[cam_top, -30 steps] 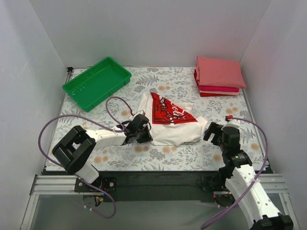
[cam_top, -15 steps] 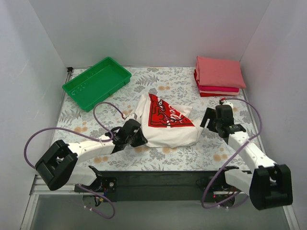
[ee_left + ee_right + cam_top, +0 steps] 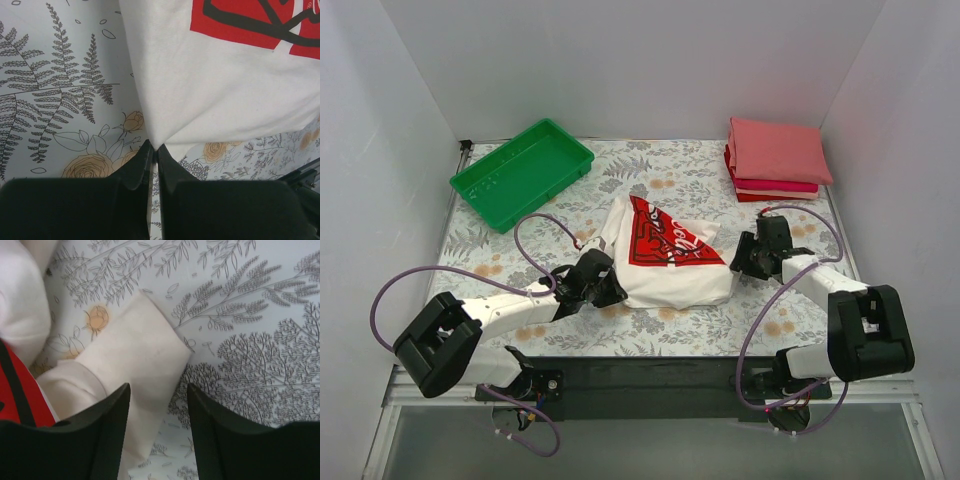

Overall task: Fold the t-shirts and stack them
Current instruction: Flatten the tshirt out

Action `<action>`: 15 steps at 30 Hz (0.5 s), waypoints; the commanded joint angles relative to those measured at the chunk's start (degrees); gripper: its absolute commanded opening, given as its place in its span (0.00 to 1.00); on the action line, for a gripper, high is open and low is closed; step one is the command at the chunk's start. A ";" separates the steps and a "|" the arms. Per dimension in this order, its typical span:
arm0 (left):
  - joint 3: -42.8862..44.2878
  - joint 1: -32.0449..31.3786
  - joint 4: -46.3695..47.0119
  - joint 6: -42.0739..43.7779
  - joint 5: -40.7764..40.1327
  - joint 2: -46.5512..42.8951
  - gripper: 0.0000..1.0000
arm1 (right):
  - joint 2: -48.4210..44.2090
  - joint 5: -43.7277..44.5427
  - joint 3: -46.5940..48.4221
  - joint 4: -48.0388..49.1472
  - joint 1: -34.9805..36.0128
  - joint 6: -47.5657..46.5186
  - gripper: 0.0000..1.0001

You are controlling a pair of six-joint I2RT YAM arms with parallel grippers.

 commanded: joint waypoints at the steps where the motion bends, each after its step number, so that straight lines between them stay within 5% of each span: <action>1: -0.42 -0.29 -0.83 -0.10 -1.24 -1.90 0.00 | 2.41 -0.71 0.09 2.73 -0.11 0.39 0.54; 5: 0.11 -0.29 -2.15 -0.36 -2.29 -2.07 0.00 | 4.96 -0.97 0.09 3.61 -0.11 -0.31 0.45; 9: 0.90 -0.29 -3.82 -0.63 -3.96 -1.90 0.00 | 4.71 -2.64 0.09 4.14 -0.11 -1.45 0.02; 15: 6.16 -0.29 -8.21 -0.28 -7.74 -4.18 0.00 | -6.70 0.43 0.09 3.53 -0.11 -3.21 0.01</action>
